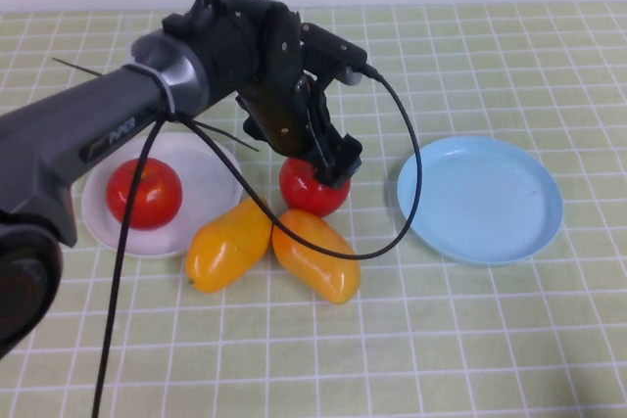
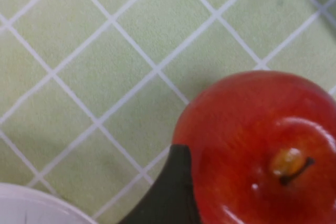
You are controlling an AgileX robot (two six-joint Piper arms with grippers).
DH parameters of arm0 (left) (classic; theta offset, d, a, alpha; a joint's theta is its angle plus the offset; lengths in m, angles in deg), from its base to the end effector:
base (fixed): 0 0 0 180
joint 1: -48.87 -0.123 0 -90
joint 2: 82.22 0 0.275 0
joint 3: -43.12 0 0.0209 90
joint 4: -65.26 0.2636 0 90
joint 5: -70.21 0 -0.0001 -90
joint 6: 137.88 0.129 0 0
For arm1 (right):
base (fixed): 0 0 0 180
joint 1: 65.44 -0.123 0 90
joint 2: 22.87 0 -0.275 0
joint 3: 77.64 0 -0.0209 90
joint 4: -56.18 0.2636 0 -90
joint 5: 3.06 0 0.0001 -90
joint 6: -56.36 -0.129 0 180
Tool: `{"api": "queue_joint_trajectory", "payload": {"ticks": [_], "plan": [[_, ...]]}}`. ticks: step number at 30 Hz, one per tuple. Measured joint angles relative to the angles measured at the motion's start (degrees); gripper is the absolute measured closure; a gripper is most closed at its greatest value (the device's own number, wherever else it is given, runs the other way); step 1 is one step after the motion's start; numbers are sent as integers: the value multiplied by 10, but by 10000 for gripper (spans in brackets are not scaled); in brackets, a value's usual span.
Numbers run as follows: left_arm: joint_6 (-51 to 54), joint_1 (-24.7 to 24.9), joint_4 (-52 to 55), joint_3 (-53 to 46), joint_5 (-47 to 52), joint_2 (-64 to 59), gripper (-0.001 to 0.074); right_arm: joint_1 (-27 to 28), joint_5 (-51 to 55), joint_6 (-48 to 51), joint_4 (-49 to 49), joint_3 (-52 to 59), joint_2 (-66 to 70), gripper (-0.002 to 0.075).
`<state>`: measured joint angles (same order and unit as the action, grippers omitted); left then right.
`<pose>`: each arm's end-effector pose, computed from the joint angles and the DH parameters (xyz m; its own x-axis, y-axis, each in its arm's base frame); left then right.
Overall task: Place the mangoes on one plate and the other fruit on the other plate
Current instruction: Put one type of fruit in the left plate
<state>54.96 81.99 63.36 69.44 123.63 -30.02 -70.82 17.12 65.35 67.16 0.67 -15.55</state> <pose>0.4049 -0.2682 0.1915 -0.6298 0.6531 -0.4205 0.6980 0.7134 0.0625 0.1112 0.0190 0.1645 -0.2691 -0.0021 -0.9631 -0.1504 0.9878 0.0399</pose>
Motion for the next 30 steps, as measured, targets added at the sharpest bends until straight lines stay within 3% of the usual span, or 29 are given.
{"api": "queue_joint_trajectory", "payload": {"ticks": [15, 21, 30], "plan": [[12, 0, -2, 7, -20, -19, 67, 0, 0, 0, 0, 0, 0, 743], [12, 0, -2, 26, -3, -22, 164, 0, 0, 0, 0, 0, 0, 743], [12, 0, 14, 40, 24, -19, 164, 0, 0, 0, 0, 0, 0, 743]]}}
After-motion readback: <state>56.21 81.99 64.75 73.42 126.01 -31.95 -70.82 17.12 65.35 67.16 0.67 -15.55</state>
